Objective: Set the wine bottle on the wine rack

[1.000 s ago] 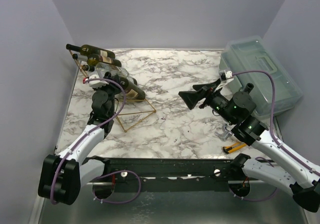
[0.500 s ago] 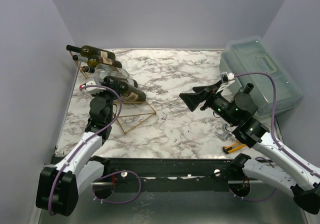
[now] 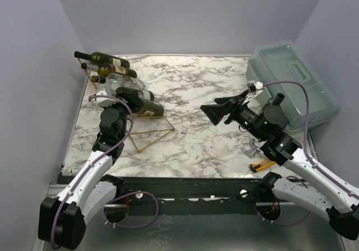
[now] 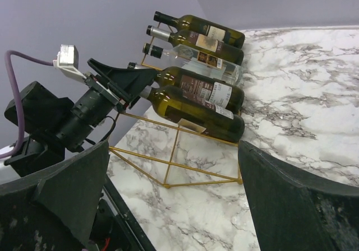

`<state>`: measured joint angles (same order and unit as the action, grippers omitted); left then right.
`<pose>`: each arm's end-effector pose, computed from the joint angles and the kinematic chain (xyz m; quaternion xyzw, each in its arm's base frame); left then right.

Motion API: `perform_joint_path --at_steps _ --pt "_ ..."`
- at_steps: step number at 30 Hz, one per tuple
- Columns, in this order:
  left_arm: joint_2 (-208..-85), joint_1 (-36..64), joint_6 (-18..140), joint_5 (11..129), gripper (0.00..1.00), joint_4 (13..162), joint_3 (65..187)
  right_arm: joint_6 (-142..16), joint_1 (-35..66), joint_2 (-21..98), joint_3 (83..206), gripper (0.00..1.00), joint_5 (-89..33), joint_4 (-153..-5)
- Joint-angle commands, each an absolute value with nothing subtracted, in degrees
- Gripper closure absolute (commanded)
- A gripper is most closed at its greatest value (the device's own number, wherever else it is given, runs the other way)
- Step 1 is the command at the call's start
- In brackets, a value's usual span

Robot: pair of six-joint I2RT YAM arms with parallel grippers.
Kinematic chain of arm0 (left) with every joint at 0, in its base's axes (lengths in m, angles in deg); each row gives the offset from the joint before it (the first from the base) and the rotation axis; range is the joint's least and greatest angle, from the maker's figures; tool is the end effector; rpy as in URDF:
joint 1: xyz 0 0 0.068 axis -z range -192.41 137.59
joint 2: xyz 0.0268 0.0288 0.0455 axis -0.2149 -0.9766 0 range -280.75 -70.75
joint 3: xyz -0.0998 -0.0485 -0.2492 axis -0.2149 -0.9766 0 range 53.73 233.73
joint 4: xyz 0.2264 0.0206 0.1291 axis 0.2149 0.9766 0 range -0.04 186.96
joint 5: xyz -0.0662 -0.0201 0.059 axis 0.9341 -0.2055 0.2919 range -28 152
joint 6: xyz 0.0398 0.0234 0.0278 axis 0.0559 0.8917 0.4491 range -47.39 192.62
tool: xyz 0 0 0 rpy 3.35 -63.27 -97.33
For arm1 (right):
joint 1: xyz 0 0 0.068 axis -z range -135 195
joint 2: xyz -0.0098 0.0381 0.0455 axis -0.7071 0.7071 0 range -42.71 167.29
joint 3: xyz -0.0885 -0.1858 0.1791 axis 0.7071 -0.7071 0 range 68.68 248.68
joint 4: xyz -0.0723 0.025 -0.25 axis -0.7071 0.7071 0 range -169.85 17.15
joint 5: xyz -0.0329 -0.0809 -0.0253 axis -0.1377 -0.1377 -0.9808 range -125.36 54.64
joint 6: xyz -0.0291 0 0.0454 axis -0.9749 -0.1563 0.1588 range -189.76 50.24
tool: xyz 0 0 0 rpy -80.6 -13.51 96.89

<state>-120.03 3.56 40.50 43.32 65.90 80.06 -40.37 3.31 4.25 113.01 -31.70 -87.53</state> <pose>0.1998 -0.0453 0.2754 -0.2117 0.6679 -0.1832 0.6896 0.1452 0.1323 0.3648 -0.0958 0.6685 0.4461 0.5873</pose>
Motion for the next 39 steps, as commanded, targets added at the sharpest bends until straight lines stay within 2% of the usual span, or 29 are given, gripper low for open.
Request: perform_joint_path --at_steps 1,10,39 --pt "-117.8 3.3 41.0 38.8 0.26 75.1 82.8 -39.7 2.9 4.5 112.2 0.00 -30.4 -89.0" --pt "-116.4 3.3 42.3 33.7 0.22 83.8 87.5 -39.7 3.0 5.5 112.5 0.00 -30.2 -89.6" --pt "-112.7 3.3 44.9 21.8 0.21 97.5 95.1 -41.4 2.9 5.0 114.1 0.00 -32.6 -86.8"
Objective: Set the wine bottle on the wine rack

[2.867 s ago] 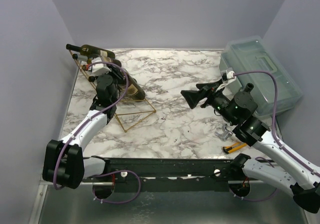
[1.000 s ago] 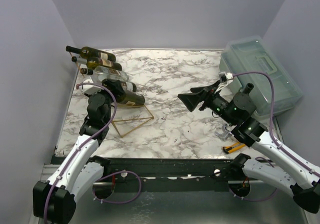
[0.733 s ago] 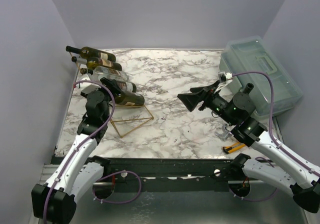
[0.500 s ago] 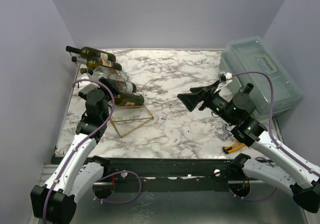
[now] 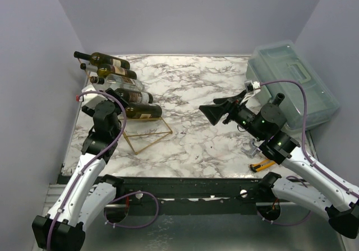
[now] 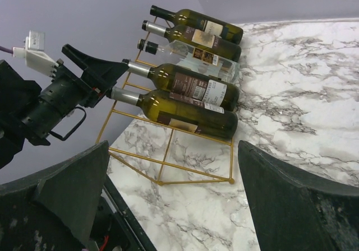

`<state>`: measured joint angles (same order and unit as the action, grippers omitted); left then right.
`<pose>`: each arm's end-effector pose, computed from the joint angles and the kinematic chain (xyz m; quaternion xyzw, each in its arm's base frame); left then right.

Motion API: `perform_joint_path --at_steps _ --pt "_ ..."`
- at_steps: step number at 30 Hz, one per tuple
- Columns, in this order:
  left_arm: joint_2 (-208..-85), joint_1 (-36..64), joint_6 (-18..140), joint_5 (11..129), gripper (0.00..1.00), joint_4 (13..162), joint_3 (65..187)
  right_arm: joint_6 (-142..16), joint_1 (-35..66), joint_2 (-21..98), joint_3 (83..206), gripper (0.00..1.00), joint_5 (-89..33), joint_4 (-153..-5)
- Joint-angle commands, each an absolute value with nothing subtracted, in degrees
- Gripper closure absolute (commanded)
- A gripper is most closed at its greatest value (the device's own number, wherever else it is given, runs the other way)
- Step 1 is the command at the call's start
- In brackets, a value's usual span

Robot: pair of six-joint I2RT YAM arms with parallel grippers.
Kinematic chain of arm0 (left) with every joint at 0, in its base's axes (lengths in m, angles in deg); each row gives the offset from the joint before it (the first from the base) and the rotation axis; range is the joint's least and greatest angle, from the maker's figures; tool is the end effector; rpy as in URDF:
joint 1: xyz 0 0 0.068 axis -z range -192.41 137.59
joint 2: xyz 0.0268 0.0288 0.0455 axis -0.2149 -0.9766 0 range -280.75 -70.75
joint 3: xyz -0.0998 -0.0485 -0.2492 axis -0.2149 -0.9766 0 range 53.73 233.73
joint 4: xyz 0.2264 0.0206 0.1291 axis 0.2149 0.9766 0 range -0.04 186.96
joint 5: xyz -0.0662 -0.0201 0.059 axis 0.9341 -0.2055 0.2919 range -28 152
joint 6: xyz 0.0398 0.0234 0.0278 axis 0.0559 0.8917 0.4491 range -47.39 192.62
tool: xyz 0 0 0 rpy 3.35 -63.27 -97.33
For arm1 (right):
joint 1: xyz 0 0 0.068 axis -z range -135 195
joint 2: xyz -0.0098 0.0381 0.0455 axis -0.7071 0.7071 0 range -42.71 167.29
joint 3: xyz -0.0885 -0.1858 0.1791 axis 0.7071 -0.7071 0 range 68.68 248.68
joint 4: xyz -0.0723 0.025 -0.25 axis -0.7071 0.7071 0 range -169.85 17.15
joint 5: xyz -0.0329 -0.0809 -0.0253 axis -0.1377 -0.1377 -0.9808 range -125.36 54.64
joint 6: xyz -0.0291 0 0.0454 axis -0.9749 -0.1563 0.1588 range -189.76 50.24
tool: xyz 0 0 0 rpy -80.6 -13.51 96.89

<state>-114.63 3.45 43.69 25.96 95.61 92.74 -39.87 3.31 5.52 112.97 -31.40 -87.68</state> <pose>0.1789 -0.0291 0.3167 -0.2796 0.7040 -0.0117 0.6527 0.1492 0.1361 0.3609 -0.0953 0.6760 0.4463 0.5786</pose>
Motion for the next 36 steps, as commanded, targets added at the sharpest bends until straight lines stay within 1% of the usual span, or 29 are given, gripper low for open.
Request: perform_joint_path --at_steps 1,7,12,13,18,19,26,32,36 --pt "-112.4 3.2 45.0 21.3 0.21 97.9 95.3 -41.5 2.9 4.9 114.2 0.00 -32.8 -86.5" --pt "-111.4 3.3 45.3 18.5 0.21 100.8 98.2 -42.7 3.0 4.9 115.9 0.00 -35.1 -83.3" --pt "-111.2 3.3 46.3 18.0 0.19 102.3 101.8 -46.6 2.9 4.7 118.9 0.00 -40.7 -77.7" --pt "-111.2 3.3 46.6 18.5 0.17 102.3 102.4 -47.8 2.9 4.5 119.6 0.00 -41.9 -76.2" --pt "-112.2 3.2 48.7 22.3 0.01 102.4 106.1 -54.7 2.9 3.6 123.8 0.00 -50.9 -68.8" --pt "-112.5 3.3 49.2 23.2 0.01 102.3 106.7 -56.0 2.9 3.2 124.6 0.00 -52.7 -67.6" --pt "-114.7 3.3 53.4 32.8 0.01 102.3 110.3 -63.4 2.9 2.0 129.3 0.00 -73.0 -57.4" --pt "-116.6 3.3 55.8 41.6 0.01 101.9 112.7 -65.1 3.0 6.5 132.1 0.00 -93.5 -50.0" --pt "-117.7 3.3 57.2 46.4 0.01 101.8 113.6 -65.4 2.9 8.7 133.3 0.00 -101.7 -49.5"
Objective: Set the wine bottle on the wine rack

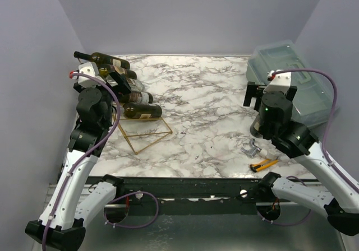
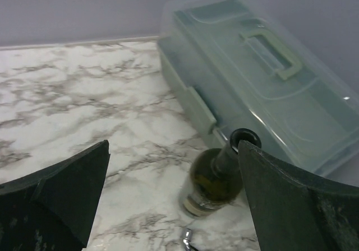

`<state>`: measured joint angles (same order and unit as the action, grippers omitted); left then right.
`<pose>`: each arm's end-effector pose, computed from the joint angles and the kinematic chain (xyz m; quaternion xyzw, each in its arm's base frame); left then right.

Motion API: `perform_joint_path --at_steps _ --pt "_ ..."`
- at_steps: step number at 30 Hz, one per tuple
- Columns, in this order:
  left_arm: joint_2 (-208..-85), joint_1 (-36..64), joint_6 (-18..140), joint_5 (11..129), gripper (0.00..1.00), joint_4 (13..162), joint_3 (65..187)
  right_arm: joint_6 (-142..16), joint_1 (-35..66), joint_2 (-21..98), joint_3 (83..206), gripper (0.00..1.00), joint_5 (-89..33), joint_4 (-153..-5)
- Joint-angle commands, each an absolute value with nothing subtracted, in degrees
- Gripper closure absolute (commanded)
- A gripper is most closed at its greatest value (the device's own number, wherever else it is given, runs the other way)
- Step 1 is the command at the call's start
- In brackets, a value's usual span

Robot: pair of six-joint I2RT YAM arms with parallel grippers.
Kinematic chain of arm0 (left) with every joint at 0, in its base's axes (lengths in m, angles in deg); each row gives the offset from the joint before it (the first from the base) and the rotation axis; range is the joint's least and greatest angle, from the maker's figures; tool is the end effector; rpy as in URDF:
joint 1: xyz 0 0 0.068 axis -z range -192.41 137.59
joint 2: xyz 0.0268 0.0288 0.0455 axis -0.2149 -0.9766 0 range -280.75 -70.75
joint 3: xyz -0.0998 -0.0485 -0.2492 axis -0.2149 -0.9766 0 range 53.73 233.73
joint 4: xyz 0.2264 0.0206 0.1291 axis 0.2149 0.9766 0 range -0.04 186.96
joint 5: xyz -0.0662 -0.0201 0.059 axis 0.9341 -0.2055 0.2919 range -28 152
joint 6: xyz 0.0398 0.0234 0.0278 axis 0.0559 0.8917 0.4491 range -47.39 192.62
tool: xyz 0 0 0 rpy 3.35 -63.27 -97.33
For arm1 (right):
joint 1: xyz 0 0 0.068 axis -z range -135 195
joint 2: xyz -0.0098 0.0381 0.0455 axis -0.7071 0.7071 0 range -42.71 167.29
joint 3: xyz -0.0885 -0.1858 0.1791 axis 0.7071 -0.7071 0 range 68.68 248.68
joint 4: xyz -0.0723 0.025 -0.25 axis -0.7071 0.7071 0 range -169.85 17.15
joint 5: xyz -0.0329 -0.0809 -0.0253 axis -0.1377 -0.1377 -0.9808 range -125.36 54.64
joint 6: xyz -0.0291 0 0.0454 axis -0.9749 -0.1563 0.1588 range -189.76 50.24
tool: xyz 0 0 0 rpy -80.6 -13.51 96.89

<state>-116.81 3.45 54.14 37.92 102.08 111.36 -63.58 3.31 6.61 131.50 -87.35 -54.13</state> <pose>0.1688 -0.0329 0.4105 -0.1625 0.6914 -0.0616 0.7013 0.1426 0.0893 0.4090 0.0487 0.7502 -0.0828 0.6542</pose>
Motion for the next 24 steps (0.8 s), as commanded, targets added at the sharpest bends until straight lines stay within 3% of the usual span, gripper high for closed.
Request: perform_joint_path --at_steps 1,7,13,19,24 --pt "-117.9 3.3 57.7 47.4 0.01 101.8 113.8 -65.6 2.9 8.7 133.2 0.00 -103.0 -50.2" --pt "-117.3 5.1 60.4 48.9 0.01 101.8 113.8 -65.2 7.1 11.8 132.9 0.00 -104.4 -52.0" --pt "-116.9 7.3 62.8 48.9 0.01 102.0 114.0 -61.1 21.7 15.8 135.8 0.01 -89.8 -47.5" --pt "-116.9 8.4 63.9 49.3 0.01 102.0 114.4 -55.3 23.6 18.2 135.4 0.02 -84.0 -43.1" --pt "-117.2 8.9 64.7 48.9 0.01 102.1 114.7 -53.1 24.7 19.1 133.2 0.14 -82.1 -43.5"
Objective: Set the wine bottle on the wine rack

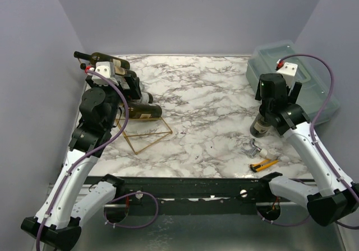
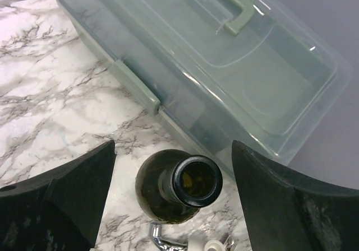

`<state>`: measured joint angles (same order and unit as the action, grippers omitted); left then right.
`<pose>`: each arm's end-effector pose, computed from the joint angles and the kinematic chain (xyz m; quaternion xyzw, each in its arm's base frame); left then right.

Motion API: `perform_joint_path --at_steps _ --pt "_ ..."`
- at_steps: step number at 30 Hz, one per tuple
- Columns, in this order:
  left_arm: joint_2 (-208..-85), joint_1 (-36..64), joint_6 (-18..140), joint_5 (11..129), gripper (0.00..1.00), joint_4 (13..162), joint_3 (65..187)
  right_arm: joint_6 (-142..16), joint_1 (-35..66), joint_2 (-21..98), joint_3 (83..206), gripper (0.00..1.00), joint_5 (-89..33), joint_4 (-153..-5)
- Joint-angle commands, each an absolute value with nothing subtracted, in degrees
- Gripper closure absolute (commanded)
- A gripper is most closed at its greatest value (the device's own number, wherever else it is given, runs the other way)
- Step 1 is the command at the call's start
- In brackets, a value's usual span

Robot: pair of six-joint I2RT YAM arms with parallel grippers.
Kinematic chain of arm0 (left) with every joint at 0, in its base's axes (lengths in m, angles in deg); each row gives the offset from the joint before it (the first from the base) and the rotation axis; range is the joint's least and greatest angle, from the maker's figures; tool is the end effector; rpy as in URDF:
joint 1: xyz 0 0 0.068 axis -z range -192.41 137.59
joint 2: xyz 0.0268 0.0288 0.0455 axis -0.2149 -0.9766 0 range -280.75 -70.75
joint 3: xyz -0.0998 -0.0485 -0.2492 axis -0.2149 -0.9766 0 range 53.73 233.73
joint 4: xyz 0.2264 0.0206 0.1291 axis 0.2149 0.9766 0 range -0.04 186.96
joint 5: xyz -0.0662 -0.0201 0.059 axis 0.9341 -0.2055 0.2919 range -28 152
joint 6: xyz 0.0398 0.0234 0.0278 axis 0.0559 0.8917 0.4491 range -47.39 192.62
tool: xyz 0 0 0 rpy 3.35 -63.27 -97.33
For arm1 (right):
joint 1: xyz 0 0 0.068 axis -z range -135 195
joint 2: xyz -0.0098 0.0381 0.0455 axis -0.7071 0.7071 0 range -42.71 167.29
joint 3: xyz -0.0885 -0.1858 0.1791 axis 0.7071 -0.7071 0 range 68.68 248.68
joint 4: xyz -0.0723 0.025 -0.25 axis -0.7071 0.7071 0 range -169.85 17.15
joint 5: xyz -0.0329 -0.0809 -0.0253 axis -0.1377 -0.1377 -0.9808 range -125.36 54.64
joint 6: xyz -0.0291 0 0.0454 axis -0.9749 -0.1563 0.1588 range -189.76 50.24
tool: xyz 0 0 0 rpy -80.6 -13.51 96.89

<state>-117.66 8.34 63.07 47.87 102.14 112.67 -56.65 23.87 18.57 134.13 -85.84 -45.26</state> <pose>0.1670 -0.0540 0.4157 -0.0178 0.7078 -0.0991 0.6992 0.2118 0.0524 0.3738 0.1564 0.7979 -0.2213 0.5384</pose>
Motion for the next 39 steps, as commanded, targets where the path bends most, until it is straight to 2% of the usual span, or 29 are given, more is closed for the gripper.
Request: perform_joint_path --at_steps 1,5,11,14,19,22,31,39 --pt "-117.3 9.0 64.8 48.9 0.01 102.1 114.9 -52.9 24.7 19.0 132.9 0.17 -81.7 -43.8" --pt "-117.6 9.1 64.8 49.2 0.01 102.2 115.1 -53.7 24.7 19.4 131.9 0.28 -82.1 -45.2" --pt "-118.0 9.1 64.2 49.8 0.01 102.4 115.5 -55.5 24.7 19.8 130.7 0.53 -79.8 -47.4" --pt "-118.4 9.1 63.8 50.6 0.01 102.8 115.9 -57.3 24.7 19.3 130.6 0.69 -74.3 -48.8" --pt "-119.0 9.1 63.3 50.7 0.01 103.2 116.4 -60.1 24.6 19.9 131.7 0.86 -63.8 -50.4" --pt "-119.1 9.1 62.9 50.7 0.01 103.4 117.0 -60.8 24.5 20.9 133.4 0.99 -59.1 -50.7" --pt "-117.7 9.1 63.3 45.3 0.01 104.8 119.0 -62.9 16.5 23.2 138.2 0.99 -52.8 -56.3" --pt "-113.9 9.1 64.0 38.2 0.01 105.4 119.1 -67.1 0.2 30.8 144.7 0.99 -56.3 -62.8"
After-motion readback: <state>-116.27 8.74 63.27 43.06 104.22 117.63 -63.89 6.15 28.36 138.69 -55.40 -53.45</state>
